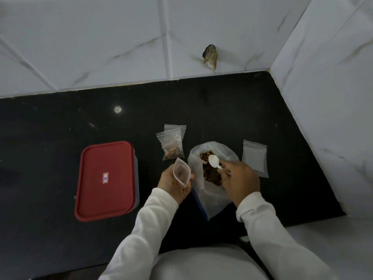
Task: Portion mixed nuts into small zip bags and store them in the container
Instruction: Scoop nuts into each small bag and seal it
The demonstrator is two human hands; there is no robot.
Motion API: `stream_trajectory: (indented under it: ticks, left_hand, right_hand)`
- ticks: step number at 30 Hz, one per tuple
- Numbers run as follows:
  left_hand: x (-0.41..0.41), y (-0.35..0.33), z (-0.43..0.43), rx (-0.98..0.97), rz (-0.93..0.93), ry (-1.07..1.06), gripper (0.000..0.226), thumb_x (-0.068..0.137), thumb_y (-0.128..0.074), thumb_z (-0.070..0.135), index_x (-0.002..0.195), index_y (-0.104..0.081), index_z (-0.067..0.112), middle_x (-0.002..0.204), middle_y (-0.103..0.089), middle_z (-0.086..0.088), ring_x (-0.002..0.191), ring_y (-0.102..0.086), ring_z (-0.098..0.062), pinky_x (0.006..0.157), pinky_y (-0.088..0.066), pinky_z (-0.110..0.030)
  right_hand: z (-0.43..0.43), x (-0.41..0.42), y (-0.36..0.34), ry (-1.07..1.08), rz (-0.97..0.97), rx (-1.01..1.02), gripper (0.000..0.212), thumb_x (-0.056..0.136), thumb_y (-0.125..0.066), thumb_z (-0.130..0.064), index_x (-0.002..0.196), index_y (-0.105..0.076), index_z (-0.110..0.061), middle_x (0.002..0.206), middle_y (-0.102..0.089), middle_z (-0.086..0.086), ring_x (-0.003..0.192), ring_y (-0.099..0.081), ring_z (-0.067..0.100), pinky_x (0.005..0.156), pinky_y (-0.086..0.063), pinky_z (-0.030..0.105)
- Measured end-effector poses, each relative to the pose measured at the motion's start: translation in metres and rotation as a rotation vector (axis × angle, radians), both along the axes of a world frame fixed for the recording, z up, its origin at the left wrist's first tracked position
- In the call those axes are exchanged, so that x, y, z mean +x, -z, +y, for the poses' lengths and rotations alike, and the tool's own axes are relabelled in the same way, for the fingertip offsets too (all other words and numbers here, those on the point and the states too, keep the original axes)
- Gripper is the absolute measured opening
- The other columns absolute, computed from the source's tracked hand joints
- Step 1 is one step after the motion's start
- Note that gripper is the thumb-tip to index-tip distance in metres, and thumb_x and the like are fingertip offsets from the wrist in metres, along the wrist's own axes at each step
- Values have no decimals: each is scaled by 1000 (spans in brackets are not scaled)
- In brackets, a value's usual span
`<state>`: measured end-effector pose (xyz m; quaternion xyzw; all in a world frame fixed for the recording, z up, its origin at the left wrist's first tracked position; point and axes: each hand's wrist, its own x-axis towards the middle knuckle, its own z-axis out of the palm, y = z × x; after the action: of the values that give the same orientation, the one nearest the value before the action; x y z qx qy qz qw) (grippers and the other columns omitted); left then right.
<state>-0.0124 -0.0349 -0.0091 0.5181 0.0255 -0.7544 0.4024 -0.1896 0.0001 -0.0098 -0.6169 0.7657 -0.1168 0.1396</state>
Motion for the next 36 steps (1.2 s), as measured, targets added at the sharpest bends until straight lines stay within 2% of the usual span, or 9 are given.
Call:
stream_trajectory:
  ticks: [3, 5, 8, 10, 13, 19, 24, 30, 36]
  left_hand:
    - [-1, 1, -3, 41, 19, 27, 20, 97, -43, 11, 86, -59, 9, 69, -65, -3, 62, -62, -14, 50, -54, -24]
    - [0, 0, -7, 123, 128, 80, 17, 95, -49, 22, 88, -59, 10, 79, -59, -5, 68, -58, -15, 44, -53, -23]
    - [0, 2, -11, 127, 152, 110, 14, 85, -57, 24, 89, -60, 10, 82, -57, -5, 68, -58, -16, 42, -52, -22]
    - [0, 4, -12, 142, 188, 139, 26, 71, -63, 29, 90, -61, 10, 82, -58, -6, 60, -62, -17, 41, -51, -23]
    - [2, 10, -12, 136, 209, 150, 33, 68, -66, 34, 91, -63, 11, 80, -62, -7, 55, -65, -18, 41, -51, -24]
    - [0, 16, -11, 150, 167, 147, 32, 91, -58, 38, 110, -61, 12, 78, -64, -7, 58, -64, -18, 41, -51, -23]
    - [1, 15, -12, 186, 153, 145, 28, 94, -55, 37, 97, -65, 11, 69, -67, -8, 56, -64, -18, 40, -50, -23]
    - [0, 17, -13, 200, 110, 148, 29, 95, -55, 37, 102, -64, 11, 68, -67, -10, 54, -65, -19, 41, -51, -24]
    - [0, 19, -12, 181, 108, 128, 28, 94, -56, 35, 92, -67, 10, 65, -68, -8, 52, -66, -18, 44, -52, -26]
  right_hand:
    - [-10, 1, -1, -95, 139, -89, 25, 82, -74, -24, 106, -71, -18, 86, -67, 4, 79, -60, 19, 66, -46, 27]
    - [-16, 4, -3, -149, 212, -131, 31, 73, -81, -19, 103, -73, -15, 81, -65, 7, 74, -60, 23, 58, -48, 29]
    - [-19, 11, -1, -215, 297, 34, 40, 88, -65, -26, 127, -58, -15, 109, -61, 10, 102, -57, 27, 76, -55, 35]
    - [-21, 12, 3, -241, 310, 131, 48, 94, -57, -30, 138, -45, -15, 126, -53, 11, 118, -49, 28, 90, -51, 36]
    - [-24, 12, 4, -273, 324, 211, 52, 95, -55, -28, 142, -38, -12, 130, -48, 11, 122, -44, 27, 96, -46, 35]
    - [-26, 7, -2, -169, 120, 174, 36, 99, -50, -28, 131, -57, -15, 127, -54, 11, 118, -50, 26, 99, -45, 35]
    - [-20, 2, -3, -118, -3, 144, 26, 98, -51, -30, 117, -67, -22, 111, -59, 5, 102, -56, 19, 86, -46, 27]
    - [-15, 8, 2, -54, -183, 175, 20, 94, -57, -33, 103, -74, -29, 94, -69, -2, 90, -61, 17, 74, -48, 27]
    - [-16, 4, -1, 50, -403, 266, 21, 95, -59, -26, 111, -73, -25, 108, -71, -7, 104, -60, 12, 89, -41, 22]
